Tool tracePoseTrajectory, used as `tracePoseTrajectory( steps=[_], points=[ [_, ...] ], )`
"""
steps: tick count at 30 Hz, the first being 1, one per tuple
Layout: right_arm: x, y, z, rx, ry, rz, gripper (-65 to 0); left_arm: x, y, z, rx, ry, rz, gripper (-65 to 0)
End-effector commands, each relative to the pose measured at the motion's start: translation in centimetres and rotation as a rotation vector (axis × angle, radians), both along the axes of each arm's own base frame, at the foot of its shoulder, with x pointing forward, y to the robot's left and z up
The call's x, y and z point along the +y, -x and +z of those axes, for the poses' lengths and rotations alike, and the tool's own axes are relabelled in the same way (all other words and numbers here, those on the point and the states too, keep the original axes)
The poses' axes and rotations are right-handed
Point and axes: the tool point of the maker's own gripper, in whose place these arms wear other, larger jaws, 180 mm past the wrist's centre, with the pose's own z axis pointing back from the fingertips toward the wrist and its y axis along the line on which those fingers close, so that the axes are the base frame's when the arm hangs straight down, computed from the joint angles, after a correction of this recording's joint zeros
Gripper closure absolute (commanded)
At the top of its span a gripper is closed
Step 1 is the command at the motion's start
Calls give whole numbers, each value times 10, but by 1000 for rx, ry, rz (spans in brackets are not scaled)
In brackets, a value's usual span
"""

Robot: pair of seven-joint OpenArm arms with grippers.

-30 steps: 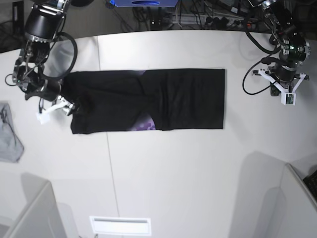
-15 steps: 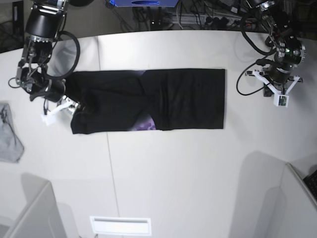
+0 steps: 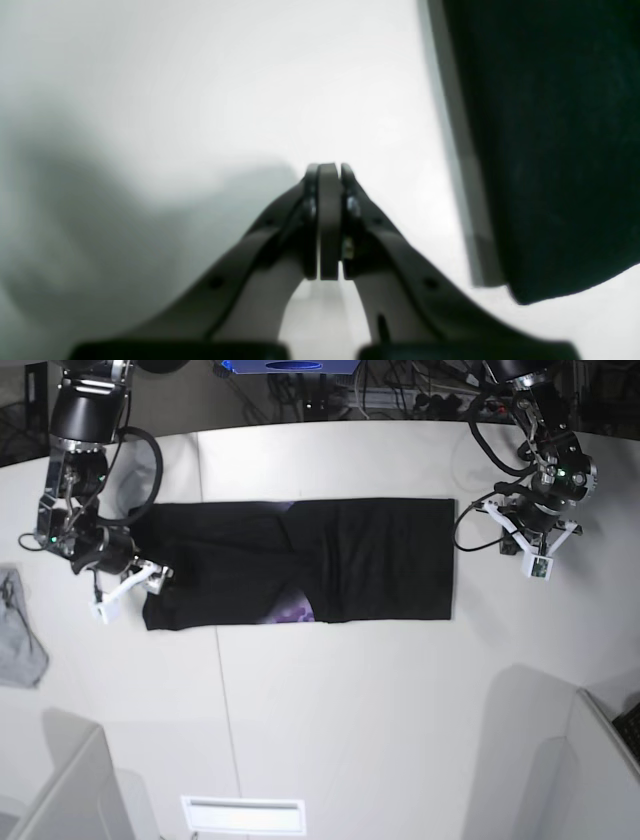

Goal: Fold the T-shirt properly
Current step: 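Release the strip and raise both grippers off the shirt, then grasp both ends of the folded strip with both grippers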

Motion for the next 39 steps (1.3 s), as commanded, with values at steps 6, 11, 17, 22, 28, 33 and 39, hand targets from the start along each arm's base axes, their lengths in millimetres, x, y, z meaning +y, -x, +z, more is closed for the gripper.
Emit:
tracePoseTrajectory(
  steps=[6,11,17,22,28,33,39],
  points=[
    [-1,15,-6,65,38,83,-501,2,-6,-2,-9,9,8,0],
    [2,17,-7,58,39,119,-501,-12,-8,-12,17,32,-31,0],
    [13,28,-15,86,39,164,-501,-25,-10,-14,20,44,-59,0],
    [24,29,-19,80,42,196,-501,-25,-14,-12,11,44,-60,0],
    [24,27,-18,69,43,194,-500,-25,-12,-13,15,46,-59,0],
    [24,26,-18,67,44,193,-351,-46,-13,-17,24,67,-106,0],
    [21,15,-14,10,53,166,-2,-63,-17,-19,27,77,-153,0]
  ],
)
